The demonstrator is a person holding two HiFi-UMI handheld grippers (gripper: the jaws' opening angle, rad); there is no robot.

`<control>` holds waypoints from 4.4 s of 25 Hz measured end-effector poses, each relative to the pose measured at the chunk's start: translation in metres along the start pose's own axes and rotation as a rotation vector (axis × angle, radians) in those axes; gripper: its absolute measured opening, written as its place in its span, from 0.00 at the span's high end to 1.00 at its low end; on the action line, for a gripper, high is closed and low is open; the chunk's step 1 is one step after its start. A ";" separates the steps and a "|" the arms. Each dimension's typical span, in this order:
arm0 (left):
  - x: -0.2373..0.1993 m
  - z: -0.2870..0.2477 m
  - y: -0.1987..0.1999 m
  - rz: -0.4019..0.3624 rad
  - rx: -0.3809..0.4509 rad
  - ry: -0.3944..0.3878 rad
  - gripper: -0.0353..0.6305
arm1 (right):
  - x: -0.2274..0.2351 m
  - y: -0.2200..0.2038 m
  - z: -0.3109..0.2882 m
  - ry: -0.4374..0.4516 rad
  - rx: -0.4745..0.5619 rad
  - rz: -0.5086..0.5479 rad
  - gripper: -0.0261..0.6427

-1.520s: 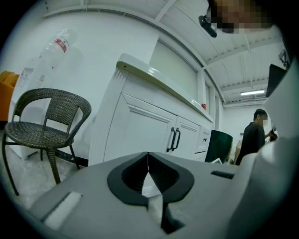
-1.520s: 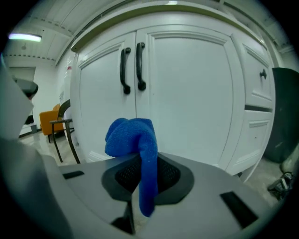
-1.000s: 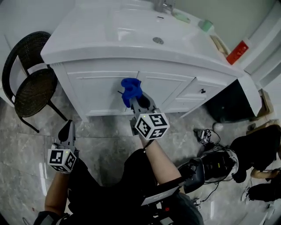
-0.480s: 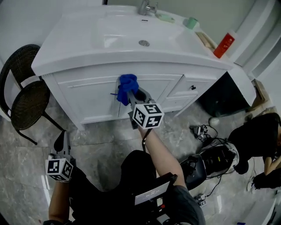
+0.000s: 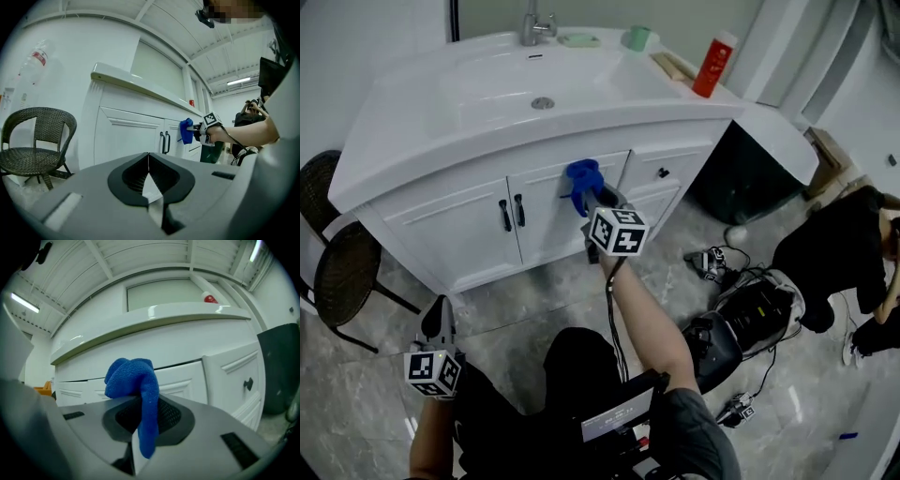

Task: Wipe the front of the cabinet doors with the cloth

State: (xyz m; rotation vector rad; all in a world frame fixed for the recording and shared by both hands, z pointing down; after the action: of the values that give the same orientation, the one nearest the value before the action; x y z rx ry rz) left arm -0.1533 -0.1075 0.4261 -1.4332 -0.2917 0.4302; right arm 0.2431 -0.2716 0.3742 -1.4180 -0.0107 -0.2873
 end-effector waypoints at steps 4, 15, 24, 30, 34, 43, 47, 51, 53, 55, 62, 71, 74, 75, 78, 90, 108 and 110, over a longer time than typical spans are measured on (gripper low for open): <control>0.022 -0.012 0.004 -0.012 -0.001 -0.041 0.94 | 0.062 0.010 0.008 -0.113 0.002 0.033 0.88; 0.032 -0.001 -0.013 0.047 -0.028 -0.024 0.94 | 0.065 0.012 0.029 -0.064 0.055 -0.082 0.88; 0.000 0.040 -0.009 0.065 -0.019 0.066 0.94 | -0.102 -0.031 0.012 0.315 -0.012 -0.160 0.88; -0.023 0.063 -0.011 0.066 -0.033 0.123 0.94 | -0.118 -0.056 -0.005 0.310 -0.057 -0.159 0.88; -0.024 0.065 -0.004 0.055 -0.026 0.127 0.94 | -0.112 -0.058 -0.012 0.297 -0.059 -0.147 0.88; -0.022 0.052 0.017 0.030 -0.003 0.125 0.94 | -0.074 -0.068 -0.018 0.220 -0.076 -0.100 0.88; -0.016 0.044 0.010 0.049 -0.018 0.108 0.94 | -0.041 -0.066 -0.015 0.177 -0.061 -0.079 0.88; -0.010 0.042 -0.005 0.062 -0.046 0.104 0.94 | 0.001 -0.062 -0.015 0.131 -0.030 -0.048 0.88; -0.007 0.044 -0.011 0.060 -0.060 0.101 0.94 | 0.022 -0.060 -0.011 0.095 -0.011 -0.047 0.88; -0.007 0.045 -0.014 0.057 -0.071 0.104 0.94 | 0.044 -0.058 -0.006 0.042 0.005 -0.056 0.88; -0.003 0.039 -0.019 0.047 -0.081 0.097 0.94 | 0.102 -0.061 0.010 -0.114 -0.023 -0.058 0.88; 0.012 0.032 -0.018 0.065 -0.071 0.033 0.94 | 0.112 -0.053 0.030 -0.159 -0.029 -0.092 0.88; 0.009 0.030 -0.018 0.076 -0.062 0.029 0.94 | 0.067 -0.060 0.035 -0.069 -0.038 -0.106 0.88; 0.008 0.030 -0.019 0.082 -0.061 0.027 0.94 | 0.048 -0.067 0.036 -0.028 -0.051 -0.111 0.88; 0.008 0.029 -0.022 0.100 -0.056 0.021 0.94 | -0.006 -0.089 0.035 0.094 -0.091 -0.133 0.88; -0.030 0.055 -0.026 0.086 -0.076 0.118 0.94 | -0.104 -0.165 0.004 0.288 -0.161 -0.216 0.88; 0.004 0.029 -0.033 0.049 -0.108 0.063 0.94 | 0.026 -0.142 0.006 0.110 -0.126 0.003 0.88; 0.009 0.026 -0.031 0.043 -0.110 0.057 0.94 | 0.048 -0.139 0.009 0.072 -0.120 0.007 0.88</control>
State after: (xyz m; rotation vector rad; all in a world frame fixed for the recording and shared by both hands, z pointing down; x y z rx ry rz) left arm -0.1535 -0.0828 0.4595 -1.5587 -0.2421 0.4124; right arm 0.2626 -0.2888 0.5194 -1.5259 0.0713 -0.3376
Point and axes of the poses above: the fingertips, and each gripper's own axes: z backward along the fingers, x to its right, y out of its top, the point moved 3 cm from there along z, backward along the fingers, and after that the axes turned 13 degrees about x, right-handed, at the moved point
